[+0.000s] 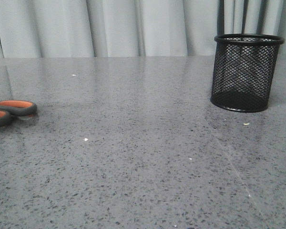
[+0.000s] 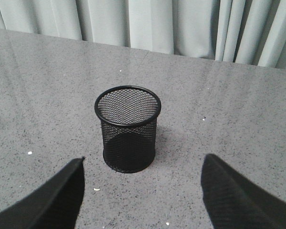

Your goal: Put scissors into bucket

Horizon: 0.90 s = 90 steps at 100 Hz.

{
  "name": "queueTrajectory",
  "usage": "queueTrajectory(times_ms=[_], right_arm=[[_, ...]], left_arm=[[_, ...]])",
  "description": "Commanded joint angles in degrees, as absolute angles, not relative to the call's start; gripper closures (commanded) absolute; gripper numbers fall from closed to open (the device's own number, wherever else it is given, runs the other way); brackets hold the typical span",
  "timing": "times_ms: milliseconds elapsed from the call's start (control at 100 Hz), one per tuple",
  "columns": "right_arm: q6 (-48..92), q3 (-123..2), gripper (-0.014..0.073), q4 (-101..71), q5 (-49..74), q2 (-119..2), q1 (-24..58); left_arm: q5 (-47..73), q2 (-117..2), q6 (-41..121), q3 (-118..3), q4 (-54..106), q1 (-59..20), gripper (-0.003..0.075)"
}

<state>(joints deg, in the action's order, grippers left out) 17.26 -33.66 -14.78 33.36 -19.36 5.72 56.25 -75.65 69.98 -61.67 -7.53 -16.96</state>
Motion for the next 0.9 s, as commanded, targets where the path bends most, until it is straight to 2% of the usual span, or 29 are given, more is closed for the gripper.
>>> queueTrajectory(times_ms=[0,190,520,890], right_arm=[[17.8,-35.5,0.0125,-14.9,28.1,-20.4,5.8],[17.8,-35.5,0.0125,-14.9,28.2,-20.4,7.0],[17.8,-35.5,0.0125,-14.9,28.2,-20.4,8.0],[17.8,-35.5,0.0125,-15.0,28.9,-20.4,8.0]], left_arm=[[56.4,-76.9,75.5,-63.5,-4.0,-17.2,0.0356],[56.7,-82.6,78.5,-63.6,-1.9,-16.4,0.0356],[56.7,-84.8,82.6,-67.7,5.8,-7.9,0.0356],[58.1,-89.0,88.8,-68.2,8.1,-7.5,0.0356]])
